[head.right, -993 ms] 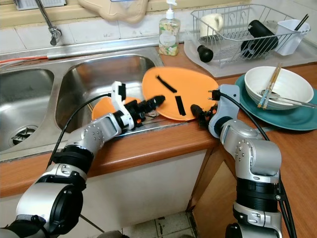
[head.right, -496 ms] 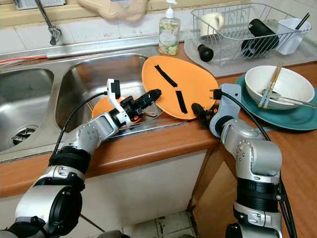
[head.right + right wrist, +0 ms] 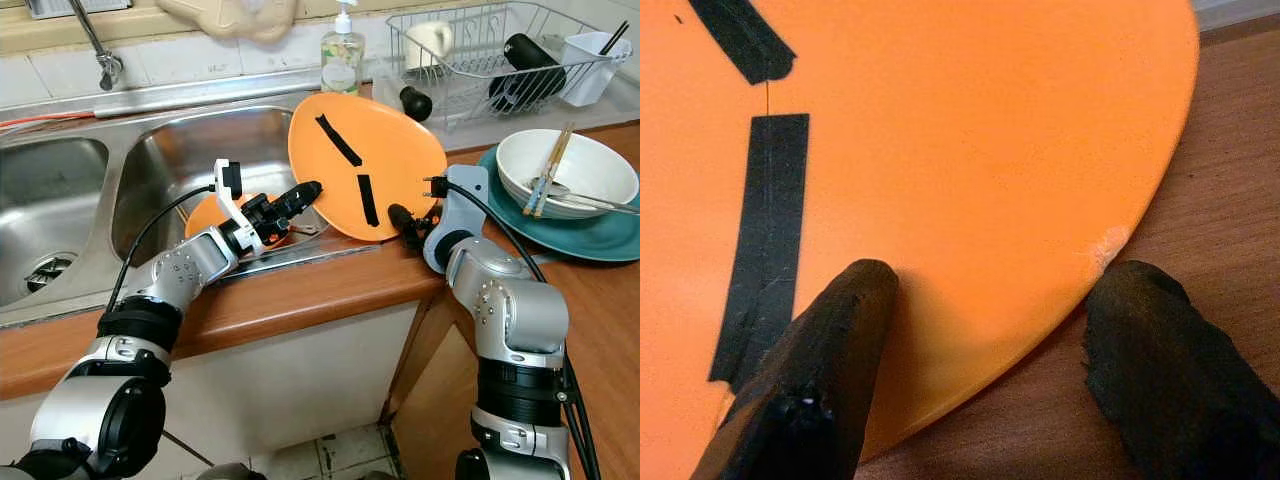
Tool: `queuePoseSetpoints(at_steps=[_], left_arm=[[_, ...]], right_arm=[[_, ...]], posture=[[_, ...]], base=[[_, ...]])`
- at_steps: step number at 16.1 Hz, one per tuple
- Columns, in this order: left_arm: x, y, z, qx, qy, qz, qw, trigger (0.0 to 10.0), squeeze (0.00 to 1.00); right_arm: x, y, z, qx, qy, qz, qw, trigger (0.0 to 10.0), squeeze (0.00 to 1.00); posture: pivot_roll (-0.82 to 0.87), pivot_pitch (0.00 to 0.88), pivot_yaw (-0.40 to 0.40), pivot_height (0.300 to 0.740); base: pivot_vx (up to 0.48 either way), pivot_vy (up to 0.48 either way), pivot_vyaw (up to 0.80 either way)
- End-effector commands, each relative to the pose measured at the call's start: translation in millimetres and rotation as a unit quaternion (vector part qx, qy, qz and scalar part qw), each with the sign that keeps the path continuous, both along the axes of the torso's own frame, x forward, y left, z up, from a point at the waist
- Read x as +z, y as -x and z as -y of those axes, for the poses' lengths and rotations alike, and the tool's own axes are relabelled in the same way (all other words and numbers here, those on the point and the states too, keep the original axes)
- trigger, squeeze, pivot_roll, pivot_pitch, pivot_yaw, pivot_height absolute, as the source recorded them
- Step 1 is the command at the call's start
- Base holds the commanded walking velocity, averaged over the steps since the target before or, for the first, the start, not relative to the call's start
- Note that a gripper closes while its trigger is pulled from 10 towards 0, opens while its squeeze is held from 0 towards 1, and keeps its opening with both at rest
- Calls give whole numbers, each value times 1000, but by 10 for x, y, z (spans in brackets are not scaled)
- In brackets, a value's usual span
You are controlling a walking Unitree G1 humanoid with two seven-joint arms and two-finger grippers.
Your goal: Kitchen organization
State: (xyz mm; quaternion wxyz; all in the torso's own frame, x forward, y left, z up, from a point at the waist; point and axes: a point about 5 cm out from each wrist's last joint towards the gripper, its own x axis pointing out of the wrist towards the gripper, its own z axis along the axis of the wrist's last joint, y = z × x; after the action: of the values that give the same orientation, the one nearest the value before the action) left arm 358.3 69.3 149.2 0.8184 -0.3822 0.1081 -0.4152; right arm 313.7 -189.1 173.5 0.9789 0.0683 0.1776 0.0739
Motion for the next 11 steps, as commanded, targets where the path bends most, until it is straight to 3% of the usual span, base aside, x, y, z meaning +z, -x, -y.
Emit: queuePoseSetpoints(at_steps=[1, 5, 11], left_arm=[[97, -17, 1, 1, 1, 20, 1000, 0, 0], [154, -24, -74, 18, 12, 27, 999, 0, 0], [390, -12, -523, 115, 38, 58, 991, 0, 0]], right_arm=[[203, -49, -94, 19, 1, 44, 999, 10000, 0], [315, -71, -131, 25, 5, 65, 998, 10000, 0], [571, -54, -291, 84, 7, 120, 989, 10000, 0]], posture=[[-71, 0, 94, 740], [-69, 0, 94, 740], [-53, 0, 86, 740]], base=[[0, 0, 0], [0, 0, 0], [0, 0, 0]])
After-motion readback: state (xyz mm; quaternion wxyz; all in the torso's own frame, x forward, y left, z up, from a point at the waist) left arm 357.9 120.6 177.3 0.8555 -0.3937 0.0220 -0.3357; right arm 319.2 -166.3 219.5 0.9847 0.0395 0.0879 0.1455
